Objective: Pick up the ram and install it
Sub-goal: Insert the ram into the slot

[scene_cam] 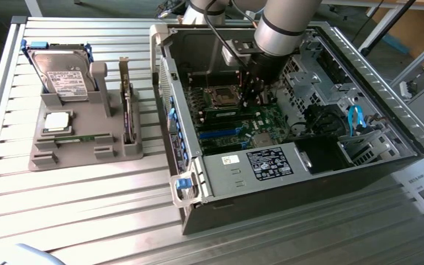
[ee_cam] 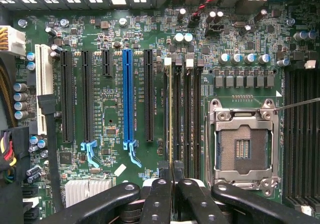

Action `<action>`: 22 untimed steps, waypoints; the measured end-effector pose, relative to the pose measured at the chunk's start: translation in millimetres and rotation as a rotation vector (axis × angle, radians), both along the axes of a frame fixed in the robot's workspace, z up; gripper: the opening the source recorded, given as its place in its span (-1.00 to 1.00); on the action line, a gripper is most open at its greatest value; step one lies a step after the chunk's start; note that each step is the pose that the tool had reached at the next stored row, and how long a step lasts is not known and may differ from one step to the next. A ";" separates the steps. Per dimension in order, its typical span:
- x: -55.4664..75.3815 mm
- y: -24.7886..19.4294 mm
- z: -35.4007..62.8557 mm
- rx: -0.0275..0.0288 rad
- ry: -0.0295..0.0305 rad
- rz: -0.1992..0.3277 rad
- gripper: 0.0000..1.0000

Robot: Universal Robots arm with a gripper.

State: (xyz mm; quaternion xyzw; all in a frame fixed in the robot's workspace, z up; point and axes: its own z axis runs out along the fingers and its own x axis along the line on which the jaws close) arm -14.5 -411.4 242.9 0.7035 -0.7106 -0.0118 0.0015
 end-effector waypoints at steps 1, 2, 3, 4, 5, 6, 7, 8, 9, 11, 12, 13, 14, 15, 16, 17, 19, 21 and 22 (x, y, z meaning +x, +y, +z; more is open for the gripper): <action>0.0 0.0 0.0 0.0000 0.0000 0.000 -0.77; 0.1 0.0 0.0 0.0000 0.0000 0.000 -0.77; 0.1 0.0 0.0 0.0000 0.0000 0.000 -0.77; 0.2 0.0 0.0 0.0000 0.0000 0.000 -0.77; 0.1 0.0 0.0 0.0000 0.0000 0.000 -0.77; 0.2 0.0 -0.2 0.0002 0.0000 0.000 -0.77; 0.2 0.0 -0.4 0.0002 0.0000 0.000 -0.77; 0.1 0.0 -0.4 0.0000 0.0000 0.000 -0.77; 0.1 0.0 -0.5 0.0000 0.0000 0.000 -0.77; 0.1 0.0 -0.5 0.0000 0.0000 0.000 -0.77; 0.2 0.0 -0.5 0.0000 0.0000 -0.001 -0.77; 0.2 0.0 -0.5 0.0000 0.0000 -0.002 -0.77; 0.2 0.0 -0.5 0.0000 0.0000 -0.003 -0.77; 0.2 0.0 -0.5 0.0000 0.0000 -0.004 -0.77; 0.2 0.0 -0.5 0.0000 0.0000 -0.004 -0.77; 0.2 0.0 -0.5 0.0000 0.0000 -0.005 -0.77; 0.2 0.0 -0.7 0.0000 0.0000 -0.005 -0.77; 0.2 0.0 -0.9 0.0001 0.0000 -0.005 -0.77; 0.2 0.0 -1.0 0.0001 0.0000 -0.005 -0.77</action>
